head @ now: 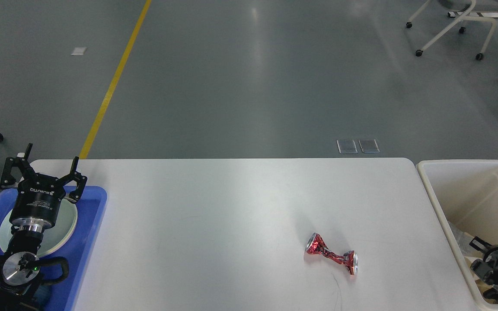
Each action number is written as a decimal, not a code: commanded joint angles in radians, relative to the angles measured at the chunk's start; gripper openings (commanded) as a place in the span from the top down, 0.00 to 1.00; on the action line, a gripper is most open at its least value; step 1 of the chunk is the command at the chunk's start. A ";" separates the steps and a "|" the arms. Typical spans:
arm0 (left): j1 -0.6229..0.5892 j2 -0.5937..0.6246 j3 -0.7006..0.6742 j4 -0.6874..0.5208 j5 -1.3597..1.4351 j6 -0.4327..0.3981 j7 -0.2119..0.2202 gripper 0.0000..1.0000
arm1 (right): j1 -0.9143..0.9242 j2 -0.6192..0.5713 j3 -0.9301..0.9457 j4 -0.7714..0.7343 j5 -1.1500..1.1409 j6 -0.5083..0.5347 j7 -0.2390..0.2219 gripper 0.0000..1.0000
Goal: Tidy desktop
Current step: 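Release the paper cup into the bin with the right gripper, then raise the right gripper out of the bin toward the red can, then lower the right gripper onto the red crushed can and grasp it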
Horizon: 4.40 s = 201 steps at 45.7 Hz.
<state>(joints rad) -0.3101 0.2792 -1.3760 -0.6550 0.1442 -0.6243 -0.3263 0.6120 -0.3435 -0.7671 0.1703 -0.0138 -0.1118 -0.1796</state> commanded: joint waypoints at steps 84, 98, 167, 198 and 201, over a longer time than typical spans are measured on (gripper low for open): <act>0.000 0.000 0.000 0.000 0.000 0.000 0.001 0.03 | 1.357 -0.147 -0.388 0.954 -0.307 0.874 -0.021 0.00; 0.000 0.000 0.000 0.000 0.000 0.000 0.001 0.03 | 1.699 -0.144 -0.419 1.279 -0.249 0.911 -0.044 0.00; 0.000 0.000 0.000 0.000 0.000 0.000 0.001 0.03 | 1.114 0.204 -0.149 1.316 -0.894 0.354 -0.040 0.15; 0.000 0.000 0.000 0.000 0.000 0.000 0.001 0.03 | 0.733 0.357 -0.181 1.006 -0.957 0.325 -0.047 0.14; 0.000 0.000 0.000 0.000 0.000 0.000 0.001 0.03 | 0.718 0.357 -0.190 0.986 -0.957 0.323 -0.047 0.15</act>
<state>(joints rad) -0.3099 0.2792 -1.3760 -0.6550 0.1442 -0.6243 -0.3252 1.3505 0.0135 -0.9475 1.1794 -0.9707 0.2132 -0.2269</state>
